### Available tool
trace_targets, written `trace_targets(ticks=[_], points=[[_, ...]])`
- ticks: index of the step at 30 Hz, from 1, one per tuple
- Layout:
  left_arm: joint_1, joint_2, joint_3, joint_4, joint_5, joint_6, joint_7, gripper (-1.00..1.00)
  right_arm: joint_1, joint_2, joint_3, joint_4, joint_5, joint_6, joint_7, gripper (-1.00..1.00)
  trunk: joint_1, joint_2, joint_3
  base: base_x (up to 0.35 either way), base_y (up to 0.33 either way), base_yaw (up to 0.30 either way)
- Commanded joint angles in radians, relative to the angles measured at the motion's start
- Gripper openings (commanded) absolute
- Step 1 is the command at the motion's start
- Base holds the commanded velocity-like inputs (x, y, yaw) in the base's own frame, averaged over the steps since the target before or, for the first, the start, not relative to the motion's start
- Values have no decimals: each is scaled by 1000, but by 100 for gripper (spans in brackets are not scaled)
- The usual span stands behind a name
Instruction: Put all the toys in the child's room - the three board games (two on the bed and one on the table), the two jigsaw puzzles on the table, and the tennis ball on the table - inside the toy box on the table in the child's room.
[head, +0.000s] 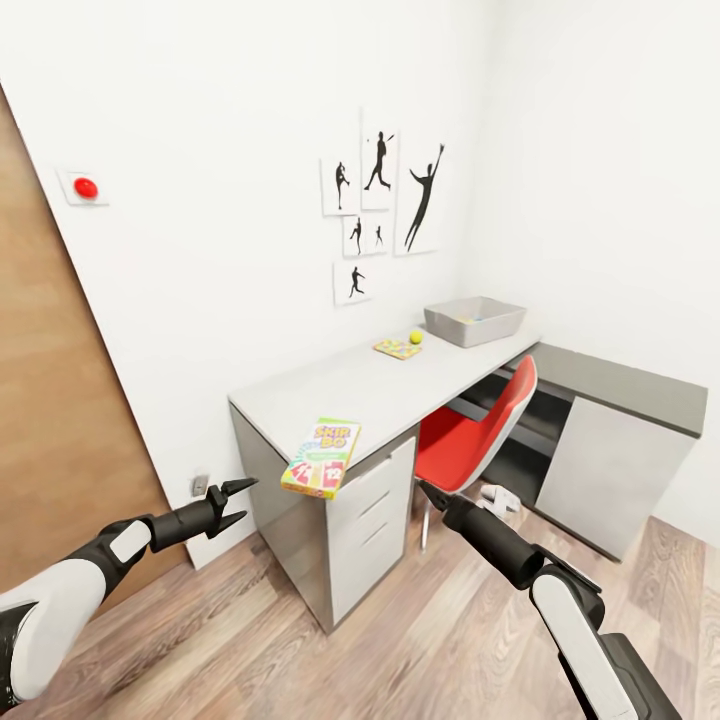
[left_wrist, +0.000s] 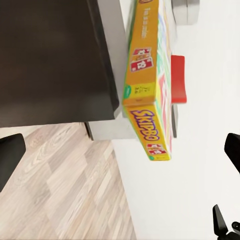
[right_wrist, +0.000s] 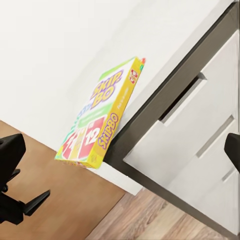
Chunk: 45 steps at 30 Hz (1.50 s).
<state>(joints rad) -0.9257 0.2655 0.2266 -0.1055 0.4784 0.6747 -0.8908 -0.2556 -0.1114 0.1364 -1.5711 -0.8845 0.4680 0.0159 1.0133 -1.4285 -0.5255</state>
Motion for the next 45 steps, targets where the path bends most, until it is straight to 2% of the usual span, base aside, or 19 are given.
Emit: trace_targets(ticks=[1, 45], points=[[-1, 0, 8, 0, -6, 6, -2, 100, -1, -1, 0, -1, -2, 3, 1, 100, 0, 0, -1, 163, -176, 0], [1, 0, 8, 1, -5, 5, -3, 100, -1, 0, 0, 2, -2, 2, 1, 100, 0, 0, -1, 41, -68, 0]])
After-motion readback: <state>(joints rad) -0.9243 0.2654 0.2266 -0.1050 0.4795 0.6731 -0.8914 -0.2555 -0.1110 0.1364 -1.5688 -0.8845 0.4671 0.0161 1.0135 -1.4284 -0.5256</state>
